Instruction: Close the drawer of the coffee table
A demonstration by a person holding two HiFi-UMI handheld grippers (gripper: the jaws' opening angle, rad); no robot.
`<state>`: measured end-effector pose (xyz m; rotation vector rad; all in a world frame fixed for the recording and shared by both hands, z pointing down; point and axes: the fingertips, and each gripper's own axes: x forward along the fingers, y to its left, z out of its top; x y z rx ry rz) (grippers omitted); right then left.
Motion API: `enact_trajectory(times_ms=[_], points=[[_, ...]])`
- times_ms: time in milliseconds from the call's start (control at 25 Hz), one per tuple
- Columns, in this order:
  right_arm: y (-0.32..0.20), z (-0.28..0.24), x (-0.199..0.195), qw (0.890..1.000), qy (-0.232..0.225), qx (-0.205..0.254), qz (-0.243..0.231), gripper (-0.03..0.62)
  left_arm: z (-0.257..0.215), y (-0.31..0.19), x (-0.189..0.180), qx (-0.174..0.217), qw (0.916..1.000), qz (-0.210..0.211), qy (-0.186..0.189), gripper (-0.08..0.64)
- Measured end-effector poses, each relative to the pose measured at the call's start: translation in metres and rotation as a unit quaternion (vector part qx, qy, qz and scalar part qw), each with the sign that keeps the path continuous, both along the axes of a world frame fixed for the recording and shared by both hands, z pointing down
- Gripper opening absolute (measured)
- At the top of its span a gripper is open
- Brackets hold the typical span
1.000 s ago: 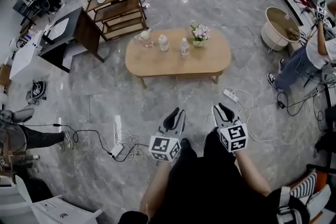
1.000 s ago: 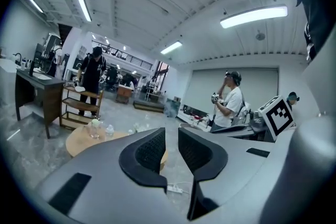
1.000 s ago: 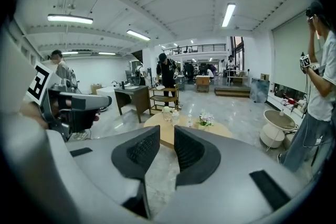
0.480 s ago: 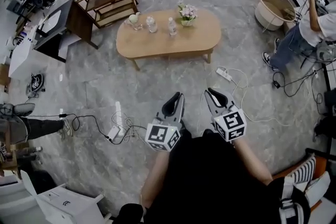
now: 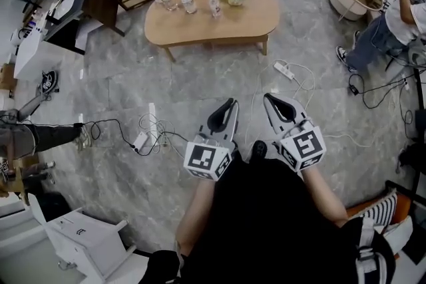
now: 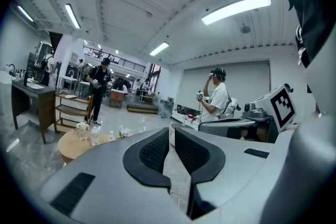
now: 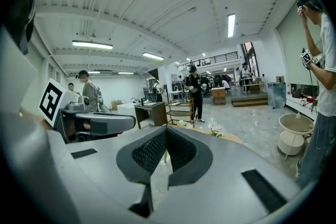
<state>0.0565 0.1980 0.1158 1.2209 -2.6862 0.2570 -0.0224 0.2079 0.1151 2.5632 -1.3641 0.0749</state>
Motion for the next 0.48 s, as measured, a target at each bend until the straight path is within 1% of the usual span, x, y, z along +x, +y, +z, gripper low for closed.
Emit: enact_trajectory(times_ms=[80,200,360,480], points=[[0.004,-0.004,0.002,1.0,-0.002,0.007,-0.006,0.012,-0.001,0.006,0.005,0.002,1.0,-0.005,-0.001,0.046],[0.015,-0.009,0.007,1.0,-0.013,0.005,-0.001,0.014,-0.001,0.019,0.01,-0.001,0.9999,-0.011,0.003,0.046],[0.033,-0.004,0.015,1.0,0.008,0.009,0.002,0.012,0.002,0.034,0.019,-0.001,0.9999,-0.008,0.006,0.046],[0.045,-0.002,0.02,1.0,0.011,0.008,0.0,0.012,0.002,0.042,0.026,0.0,1.0,-0.004,0.006,0.046]])
